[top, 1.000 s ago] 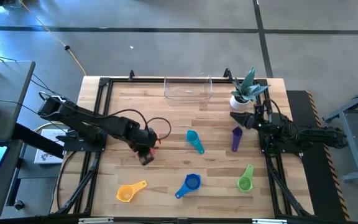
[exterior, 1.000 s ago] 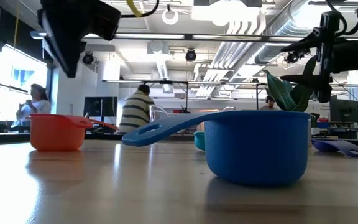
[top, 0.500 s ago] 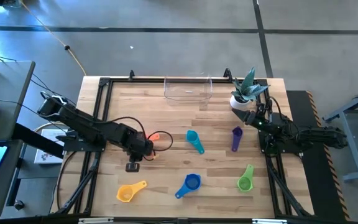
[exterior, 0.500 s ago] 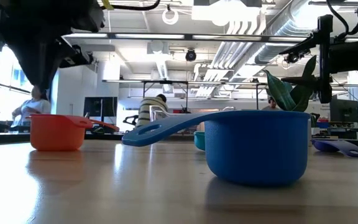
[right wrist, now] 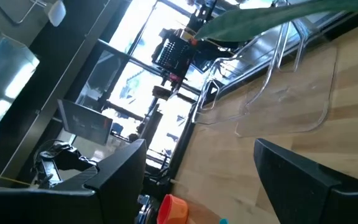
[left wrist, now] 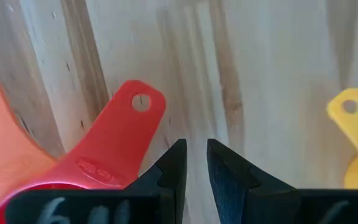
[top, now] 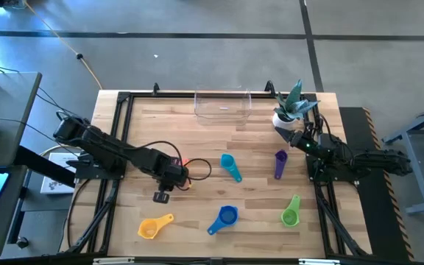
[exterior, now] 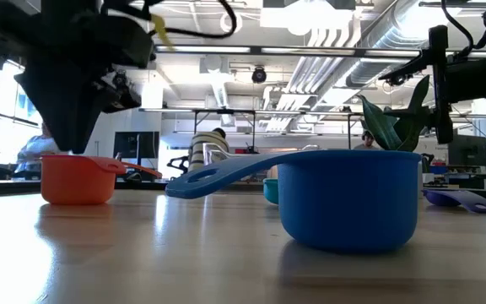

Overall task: Nest measuring cups in basket
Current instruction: Stack the red measuring cup on top of the orange measuring cup

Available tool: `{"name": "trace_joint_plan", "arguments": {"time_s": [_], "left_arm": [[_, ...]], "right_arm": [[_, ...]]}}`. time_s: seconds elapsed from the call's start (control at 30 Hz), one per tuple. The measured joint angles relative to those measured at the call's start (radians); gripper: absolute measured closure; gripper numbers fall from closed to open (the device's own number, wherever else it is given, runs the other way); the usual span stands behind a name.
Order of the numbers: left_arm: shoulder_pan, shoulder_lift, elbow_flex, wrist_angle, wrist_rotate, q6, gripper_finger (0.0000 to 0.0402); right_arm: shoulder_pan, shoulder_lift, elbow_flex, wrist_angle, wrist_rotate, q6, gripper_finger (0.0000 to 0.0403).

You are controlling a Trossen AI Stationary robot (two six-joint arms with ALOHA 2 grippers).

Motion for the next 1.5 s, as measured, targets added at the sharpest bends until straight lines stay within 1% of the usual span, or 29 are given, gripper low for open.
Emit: {"name": "trace_joint_plan", "arguments": {"time_s": [0.3, 0.47, 0.57, 0.73, 0.93, 1.13, 1.3, 1.37, 1.5], "left_arm": [[0.008, 0.108, 0.0, 0.033, -0.037, -0.025, 0.0349], [0.008, 0.128, 0.0, 0.043, -0.049, -0.058, 0.0349], [0.008, 0.128, 0.0, 0.054, -0.09, -0.082, 0.0349], [0.012, 0.121, 0.001, 0.051, -0.193, -0.14, 0.0355], [0.042, 0.121, 0.001, 0.05, -0.243, -0.218, 0.0364], [0.067, 0.121, 0.001, 0.045, -0.247, -0.22, 0.0371], [0.072, 0.119, 0.008, 0.036, -0.237, -0.205, 0.0371], [0.071, 0.117, 0.03, 0.036, -0.209, -0.211, 0.0371], [0.071, 0.116, 0.101, 0.004, -0.201, -0.204, 0.0371]], "right_arm": [[0.0, 0.007, 0.0, -0.002, -0.001, 0.006, 0.0115], [0.0, 0.012, 0.0, -0.001, -0.002, 0.025, 0.0115], [0.0, 0.013, 0.0, -0.001, -0.002, 0.024, 0.0115], [0.0, 0.014, 0.0, -0.002, -0.002, 0.023, 0.0115], [0.0, 0.014, 0.0, -0.007, -0.002, 0.022, 0.0115], [0.0, 0.014, 0.0, -0.007, -0.002, 0.021, 0.0115], [0.0, 0.014, 0.0, -0.007, -0.004, -0.029, 0.0115], [0.0, 0.014, 0.0, -0.007, -0.004, -0.031, 0.0115], [0.0, 0.014, 0.0, -0.007, 0.006, -0.034, 0.0115]]}}
